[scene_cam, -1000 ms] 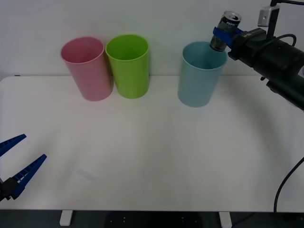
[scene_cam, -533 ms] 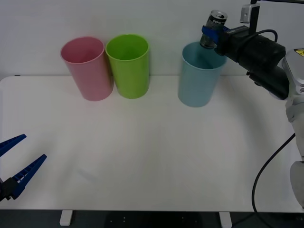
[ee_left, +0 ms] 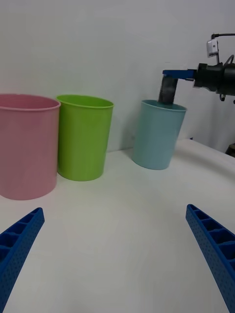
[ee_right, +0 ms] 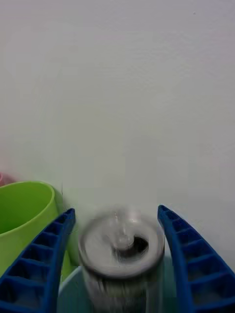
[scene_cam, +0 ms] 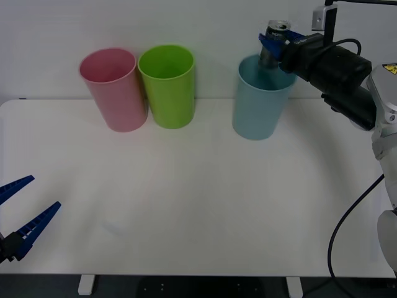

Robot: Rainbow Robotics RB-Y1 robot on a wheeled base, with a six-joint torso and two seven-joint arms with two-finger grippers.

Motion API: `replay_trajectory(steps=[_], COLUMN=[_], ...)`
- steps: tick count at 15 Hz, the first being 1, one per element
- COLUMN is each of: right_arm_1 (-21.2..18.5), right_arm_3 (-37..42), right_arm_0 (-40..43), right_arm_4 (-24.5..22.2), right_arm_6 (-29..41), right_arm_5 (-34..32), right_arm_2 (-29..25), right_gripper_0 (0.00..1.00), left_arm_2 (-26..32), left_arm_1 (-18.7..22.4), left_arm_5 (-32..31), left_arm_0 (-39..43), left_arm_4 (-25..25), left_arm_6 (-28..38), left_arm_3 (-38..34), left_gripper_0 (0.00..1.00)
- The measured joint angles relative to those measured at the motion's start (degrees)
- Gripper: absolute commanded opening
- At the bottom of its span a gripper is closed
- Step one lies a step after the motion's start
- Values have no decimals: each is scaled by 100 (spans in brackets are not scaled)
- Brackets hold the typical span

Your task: Grasp the object on the table and drop it into the matching bin: aluminum can to the light blue bin, PET bottle to the pink bin.

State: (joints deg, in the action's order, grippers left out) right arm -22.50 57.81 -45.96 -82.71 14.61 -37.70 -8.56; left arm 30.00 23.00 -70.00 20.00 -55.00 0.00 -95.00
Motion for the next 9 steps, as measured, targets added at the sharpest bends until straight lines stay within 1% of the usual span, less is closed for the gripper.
replay_trajectory(steps=[4,9], right_arm_1=[-5,-6], right_arm_3=[1,52], right_arm_0=[9,114], right_arm_4=[51,105], right_arm_6=[-64,-88], right_arm_5=[-45,-312], right_arm_2=[-23,-198], right_gripper_0=[100,100], left_arm_2=[0,0], left_arm_1=[0,0], left_arm_5=[0,0], left_arm_0=[0,0], left_arm_4=[0,0], left_arm_6=[0,0], left_arm_3=[0,0], left_gripper_0=[100,100])
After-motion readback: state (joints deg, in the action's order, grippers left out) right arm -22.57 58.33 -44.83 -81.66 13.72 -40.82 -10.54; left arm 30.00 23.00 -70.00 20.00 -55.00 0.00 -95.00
